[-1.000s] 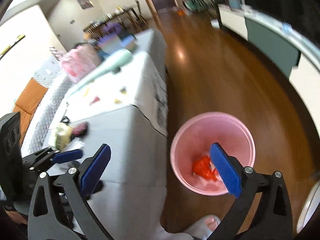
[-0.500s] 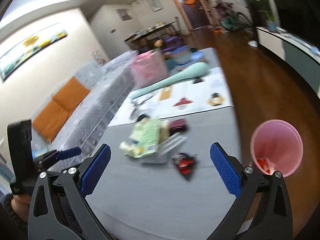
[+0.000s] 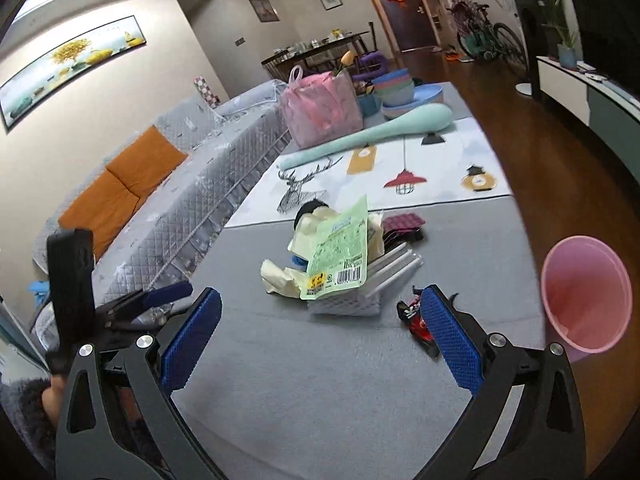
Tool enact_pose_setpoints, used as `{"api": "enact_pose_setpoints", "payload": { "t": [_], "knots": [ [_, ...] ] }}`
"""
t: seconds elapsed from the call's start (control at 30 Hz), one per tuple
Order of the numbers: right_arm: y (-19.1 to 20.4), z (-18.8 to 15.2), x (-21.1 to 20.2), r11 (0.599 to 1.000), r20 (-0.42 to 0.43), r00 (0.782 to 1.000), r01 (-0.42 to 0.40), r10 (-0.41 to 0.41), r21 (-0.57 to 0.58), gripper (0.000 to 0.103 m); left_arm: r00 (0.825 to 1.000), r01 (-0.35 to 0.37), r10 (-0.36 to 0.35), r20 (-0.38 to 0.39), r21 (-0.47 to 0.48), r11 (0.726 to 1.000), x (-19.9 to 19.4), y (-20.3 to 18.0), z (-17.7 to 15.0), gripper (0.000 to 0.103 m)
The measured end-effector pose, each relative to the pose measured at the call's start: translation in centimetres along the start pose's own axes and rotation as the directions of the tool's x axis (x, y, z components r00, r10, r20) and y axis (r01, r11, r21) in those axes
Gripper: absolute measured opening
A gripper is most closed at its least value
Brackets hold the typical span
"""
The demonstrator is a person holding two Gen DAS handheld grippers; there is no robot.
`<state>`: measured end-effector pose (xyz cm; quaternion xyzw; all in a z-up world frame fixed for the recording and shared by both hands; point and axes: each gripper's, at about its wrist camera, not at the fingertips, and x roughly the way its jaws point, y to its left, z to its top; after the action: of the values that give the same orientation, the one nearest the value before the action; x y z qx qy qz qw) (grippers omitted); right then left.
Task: Collect trash
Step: 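Move both tools back over the table toward the remaining trash, then grasp the cream paper with the left tool while the right tool grasps the green packet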
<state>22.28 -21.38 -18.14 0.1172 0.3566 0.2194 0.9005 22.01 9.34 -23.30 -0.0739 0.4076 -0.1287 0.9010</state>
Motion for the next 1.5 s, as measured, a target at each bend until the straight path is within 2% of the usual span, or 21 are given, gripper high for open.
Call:
{"api": "enact_pose_setpoints", "payload": {
  "t": [0.13, 0.27, 0.4, 0.47, 0.53, 0.6, 0.67, 0.73, 0.77, 0.8, 0.83, 0.97, 1.1, 1.17, 1.2, 1.23, 1.3, 1.37, 1.4, 1.43, 1.5],
  "knots": [
    [-1.4, -1.0, 4.1, 0.998, -0.031, 0.998, -0.060, 0.060, 0.002, 0.093, 1.000, 0.016, -0.016, 0.000, -0.001, 1.000, 2.1, 2.1, -0.1, 0.085],
    [-2.1, 0.9, 7.3, 0.995, -0.045, 0.994, -0.098, 0.099, 0.018, 0.088, 0.999, 0.032, -0.032, -0.031, -0.026, 0.999, 5.1, 2.8, 0.4, 0.085],
    [-2.9, 2.7, 10.7, 0.995, -0.091, 0.991, -0.097, 0.095, -0.022, 0.079, 0.998, 0.036, -0.039, -0.057, -0.049, 0.998, 7.4, 3.1, 0.9, 0.081],
    [-3.7, 3.0, 12.3, 0.994, -0.119, 0.987, -0.109, 0.107, -0.011, 0.069, 0.996, 0.049, -0.053, -0.076, -0.062, 0.997, 8.4, 3.5, 1.0, 0.075],
    [-4.1, 2.8, 13.7, 0.995, -0.146, 0.984, -0.101, 0.098, -0.014, 0.063, 0.994, 0.046, -0.052, -0.095, -0.070, 0.996, 8.9, 3.8, 1.1, 0.062],
    [-4.4, 2.6, 14.6, 0.994, -0.164, 0.981, -0.109, 0.108, 0.003, 0.047, 0.993, 0.054, -0.063, -0.097, -0.092, 0.994, 9.1, 4.2, 1.1, 0.060],
    [-4.4, 2.3, 15.3, 0.992, -0.175, 0.976, -0.127, 0.129, 0.021, 0.039, 0.991, 0.080, -0.091, -0.099, -0.110, 0.991, 9.3, 4.3, 1.3, 0.052],
    [-4.0, 2.1, 15.9, 0.991, -0.193, 0.972, -0.134, 0.136, 0.020, 0.017, 0.988, 0.092, -0.105, -0.117, -0.107, 0.990, 9.8, 4.2, 1.3, 0.037],
    [-3.5, 2.2, 16.0, 0.987, -0.196, 0.967, -0.162, 0.161, 0.014, 0.012, 0.987, 0.088, -0.100, -0.126, -0.098, 0.991, 10.0, 4.1, 1.3, 0.030],
    [-2.8, 2.5, 15.8, 0.986, -0.184, 0.970, -0.165, 0.159, -0.016, 0.008, 0.987, 0.079, -0.090, -0.135, -0.083, 0.993, 10.2, 3.9, 1.2, 0.014],
    [-1.7, 2.9, 15.2, 0.986, -0.153, 0.978, -0.152, 0.140, -0.074, 0.005, 0.988, 0.054, -0.062, -0.142, -0.055, 0.997, 10.4, 3.7, 1.2, 0.007],
    [-0.1, 3.8, 14.3, 0.972, -0.124, 0.976, -0.194, 0.177, -0.136, 0.005, 0.987, 0.070, -0.075, -0.144, -0.042, 0.997, 10.1, 3.5, 1.3, 0.001],
    [-0.6, 3.8, 14.5, 0.973, -0.138, 0.974, -0.198, 0.182, -0.118, 0.005, 0.979, 0.150, -0.163, -0.123, -0.115, 0.982, 9.4, 4.0, 1.9, 0.004],
    [-1.3, 3.8, 14.6, 0.976, -0.148, 0.972, -0.198, 0.184, -0.087, 0.005, 0.978, 0.162, -0.182, -0.099, -0.182, 0.970, 9.1, 4.8, 2.1, 0.035],
    [-1.7, 3.7, 14.5, 0.978, -0.149, 0.972, -0.197, 0.185, -0.070, 0.005, 0.977, 0.178, -0.199, -0.082, -0.213, 0.961, 9.0, 5.2, 2.0, 0.067],
    [-2.0, 3.8, 14.6, 0.977, -0.152, 0.968, -0.207, 0.197, -0.050, 0.005, 0.973, 0.207, -0.227, -0.047, -0.260, 0.943, 9.0, 5.9, 2.0, 0.076],
    [-2.3, 3.8, 14.6, 0.978, -0.149, 0.969, -0.206, 0.199, -0.031, 0.005, 0.970, 0.227, -0.244, -0.021, -0.298, 0.927, 9.8, 6.4, 2.4, 0.075],
    [-2.2, 3.7, 14.8, 0.977, -0.157, 0.967, -0.210, 0.203, -0.029, 0.005, 0.982, 0.154, -0.178, -0.064, -0.281, 0.947, 11.6, 6.5, 3.1, 0.055],
    [-2.1, 3.6, 14.9, 0.978, -0.160, 0.968, -0.203, 0.194, -0.039, 0.005, 0.984, 0.124, -0.155, -0.090, -0.283, 0.951, 12.4, 6.7, 3.1, 0.031],
    [-1.9, 3.4, 15.0, 0.979, -0.165, 0.968, -0.199, 0.188, -0.050, 0.005, 0.979, 0.102, -0.150, -0.138, -0.305, 0.947, 13.2, 6.9, 2.7, 0.017],
    [-1.8, 3.0, 15.1, 0.979, -0.177, 0.968, -0.190, 0.176, -0.067, 0.005, 0.981, 0.093, -0.142, -0.133, -0.316, 0.944, 12.8, 6.8, 2.0, 0.014]
  ]
}}
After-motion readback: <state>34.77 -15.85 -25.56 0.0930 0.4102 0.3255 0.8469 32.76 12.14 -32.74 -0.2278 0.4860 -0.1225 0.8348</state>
